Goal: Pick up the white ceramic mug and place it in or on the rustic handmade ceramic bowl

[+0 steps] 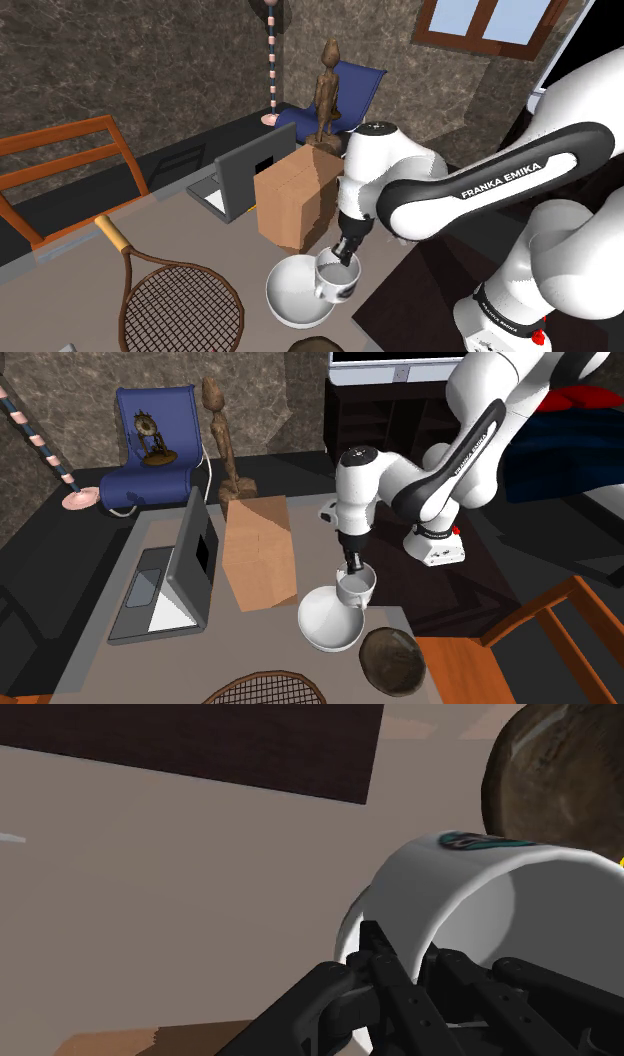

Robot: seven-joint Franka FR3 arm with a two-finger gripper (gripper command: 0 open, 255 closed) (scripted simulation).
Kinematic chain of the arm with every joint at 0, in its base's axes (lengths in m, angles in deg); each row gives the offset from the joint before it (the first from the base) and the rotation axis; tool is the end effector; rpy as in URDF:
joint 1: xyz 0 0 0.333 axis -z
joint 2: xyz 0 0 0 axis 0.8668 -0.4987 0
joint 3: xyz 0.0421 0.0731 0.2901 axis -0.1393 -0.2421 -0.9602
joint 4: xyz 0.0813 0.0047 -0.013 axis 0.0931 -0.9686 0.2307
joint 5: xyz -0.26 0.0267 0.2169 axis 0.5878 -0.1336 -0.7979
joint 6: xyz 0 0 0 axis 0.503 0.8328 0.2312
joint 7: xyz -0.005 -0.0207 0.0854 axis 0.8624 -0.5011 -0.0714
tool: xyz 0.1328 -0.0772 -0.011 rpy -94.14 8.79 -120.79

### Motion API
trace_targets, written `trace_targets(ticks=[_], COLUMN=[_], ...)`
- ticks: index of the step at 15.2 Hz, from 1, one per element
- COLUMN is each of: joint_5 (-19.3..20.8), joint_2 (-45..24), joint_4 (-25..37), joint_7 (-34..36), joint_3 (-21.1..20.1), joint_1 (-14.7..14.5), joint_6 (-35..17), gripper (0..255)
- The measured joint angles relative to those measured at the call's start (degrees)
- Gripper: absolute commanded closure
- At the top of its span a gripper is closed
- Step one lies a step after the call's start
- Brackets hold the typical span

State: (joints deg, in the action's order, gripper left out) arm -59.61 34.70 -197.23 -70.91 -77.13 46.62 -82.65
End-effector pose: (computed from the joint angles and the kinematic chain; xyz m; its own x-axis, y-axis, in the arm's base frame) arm 0.2942 0.2100 0.3103 0.9862 0.1587 -0.0477 0.1562 -0.9864 -0.0518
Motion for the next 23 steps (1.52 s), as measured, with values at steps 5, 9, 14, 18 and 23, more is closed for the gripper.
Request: trace_targets(ticks=[5, 9, 14, 18, 23], joint_5=[-2.27, -2.92, -1.99, -0.82, 1.48], joint_2=[-0.36, -1.96, -5.42, -8.10, -12.12], joint_4=[1.58, 4.02, 8.02, 7.58, 6.30], joint_7=[7.98, 14.47, 23.10, 24.88, 26.61], joint_3=[-5.67, -10.14, -15.74, -17.07, -18.15], joint_1=[-3.97, -6.31, -8.29, -8.09, -7.45], joint_6=[0.20, 0.20, -0.23, -3.22, -8.09], gripper=[255, 255, 255, 255, 255])
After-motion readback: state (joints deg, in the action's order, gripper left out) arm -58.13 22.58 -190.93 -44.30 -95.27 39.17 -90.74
